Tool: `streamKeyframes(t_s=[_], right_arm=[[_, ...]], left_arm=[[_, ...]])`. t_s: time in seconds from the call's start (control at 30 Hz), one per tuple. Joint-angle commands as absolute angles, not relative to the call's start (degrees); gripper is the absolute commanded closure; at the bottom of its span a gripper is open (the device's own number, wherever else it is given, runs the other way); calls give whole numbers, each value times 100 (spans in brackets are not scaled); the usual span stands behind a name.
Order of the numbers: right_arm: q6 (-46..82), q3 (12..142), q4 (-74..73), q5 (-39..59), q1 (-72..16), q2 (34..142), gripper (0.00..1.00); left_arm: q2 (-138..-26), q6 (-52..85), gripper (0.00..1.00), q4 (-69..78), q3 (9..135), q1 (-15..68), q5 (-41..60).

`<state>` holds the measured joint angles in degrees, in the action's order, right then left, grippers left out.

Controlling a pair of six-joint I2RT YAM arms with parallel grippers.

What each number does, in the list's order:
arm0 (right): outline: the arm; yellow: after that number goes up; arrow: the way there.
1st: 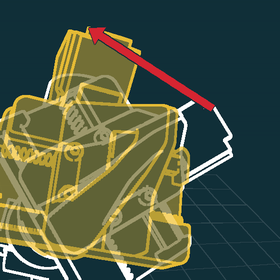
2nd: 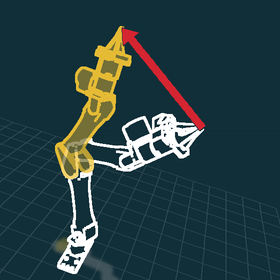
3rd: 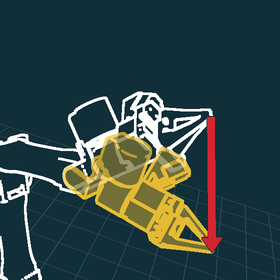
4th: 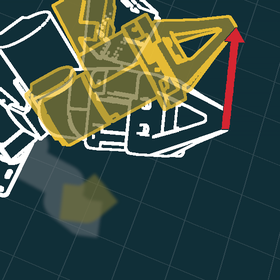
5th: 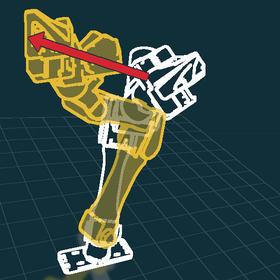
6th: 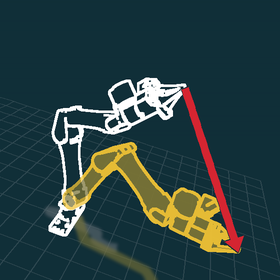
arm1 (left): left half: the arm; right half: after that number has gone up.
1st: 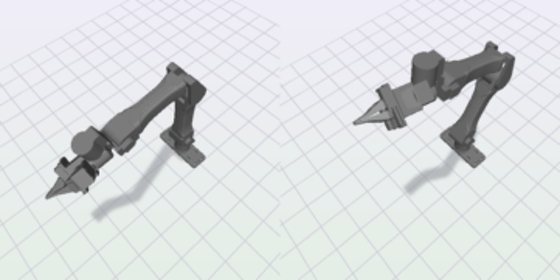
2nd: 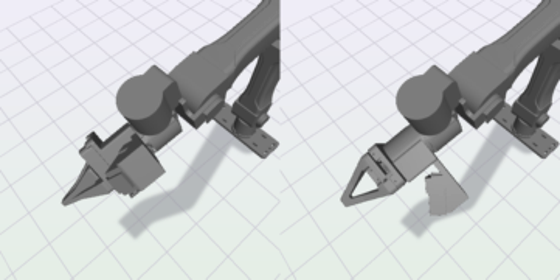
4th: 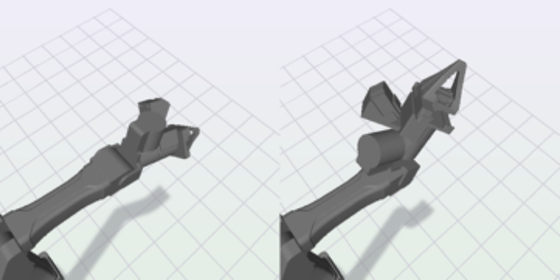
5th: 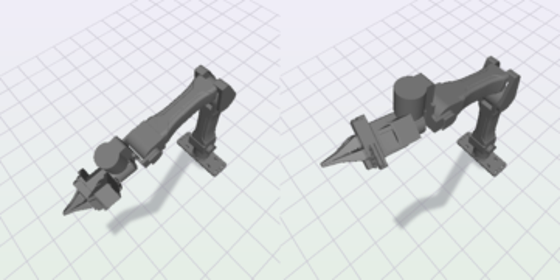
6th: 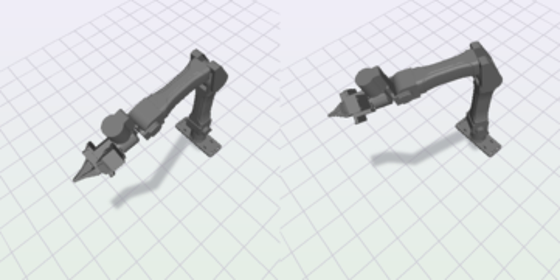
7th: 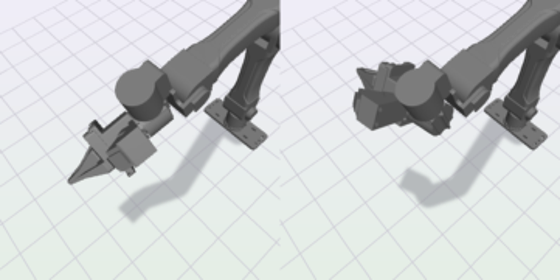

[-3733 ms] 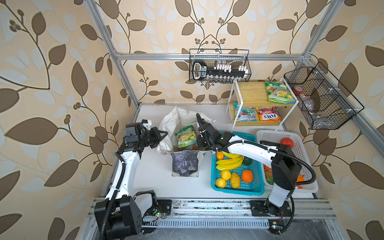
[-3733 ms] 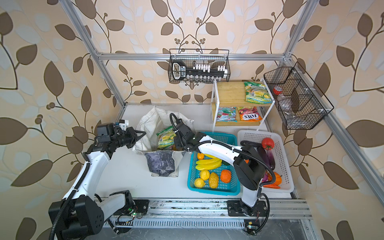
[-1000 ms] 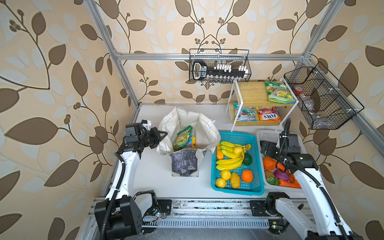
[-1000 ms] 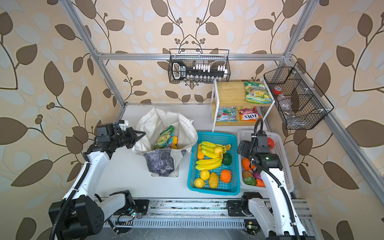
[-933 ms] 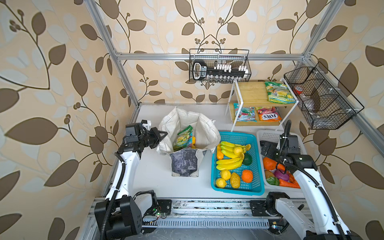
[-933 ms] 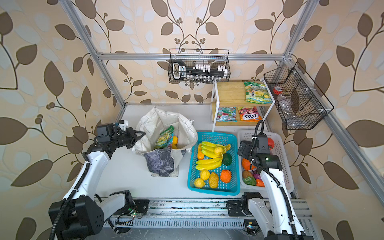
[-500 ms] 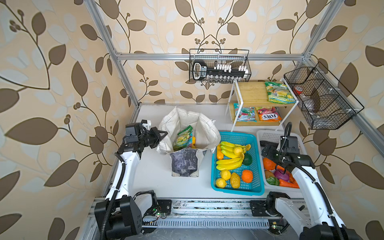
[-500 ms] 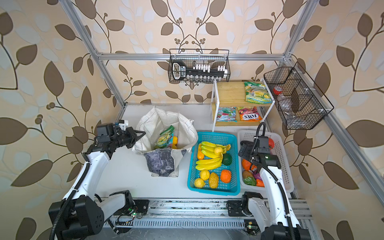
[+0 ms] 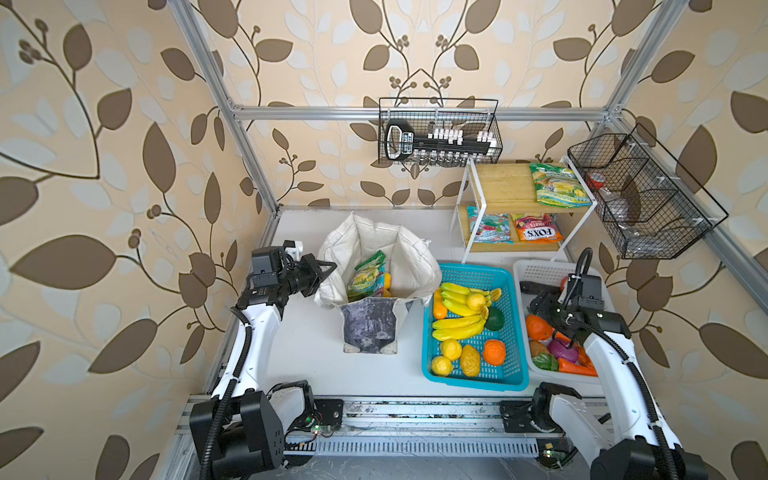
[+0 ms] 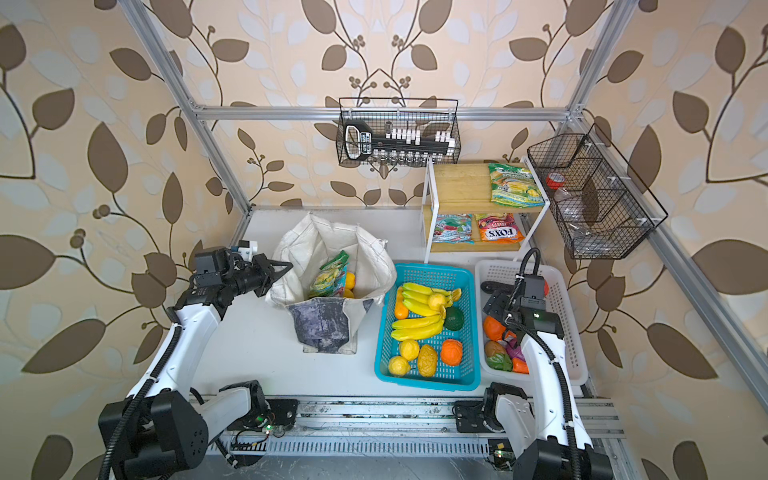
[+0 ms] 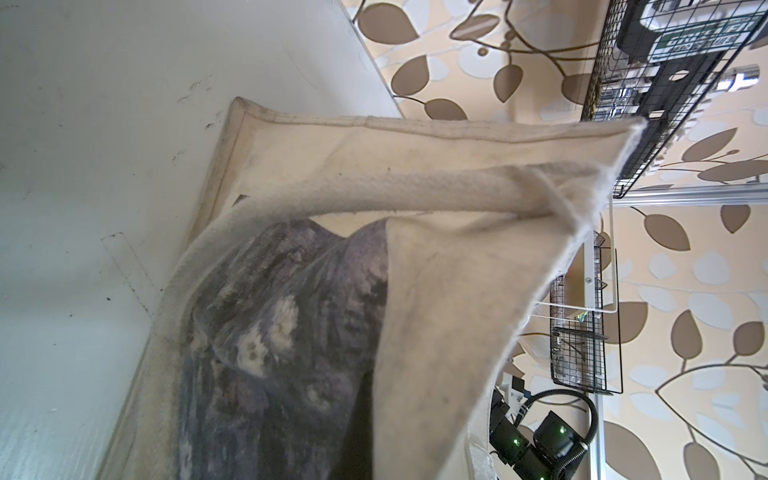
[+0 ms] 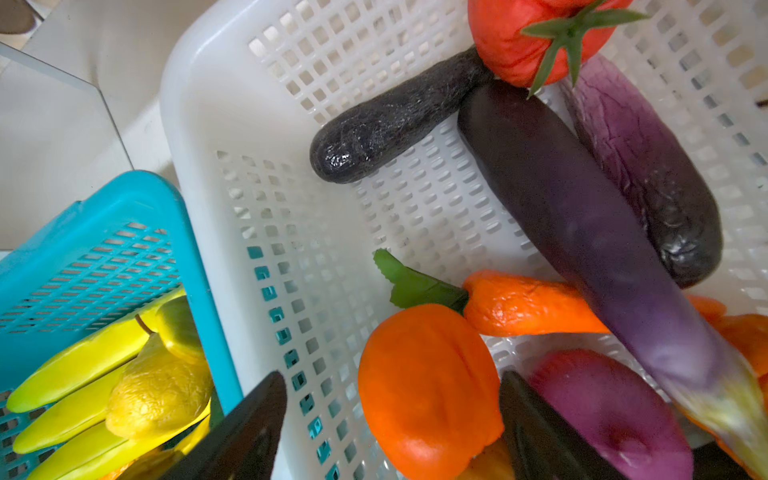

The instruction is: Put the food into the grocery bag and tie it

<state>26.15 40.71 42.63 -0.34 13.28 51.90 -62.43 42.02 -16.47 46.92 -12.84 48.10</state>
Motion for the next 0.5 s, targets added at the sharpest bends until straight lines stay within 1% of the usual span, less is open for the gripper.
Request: streamKeyframes(t_s=[0.0, 0.3, 0.47], right_arm=[[2629, 3986, 4281, 4, 1352, 5332, 19], [2553, 3945, 4182, 315, 1347, 5742, 23], [2586, 3997, 4314, -4, 1004, 6019, 26]], left_arm=[[-6134, 4214, 100, -1468, 4680, -1294, 5010], [-6198, 4161, 100, -1516, 4684, -1294, 5055], [-6231, 4200, 100, -1483, 4674, -1293, 5071]])
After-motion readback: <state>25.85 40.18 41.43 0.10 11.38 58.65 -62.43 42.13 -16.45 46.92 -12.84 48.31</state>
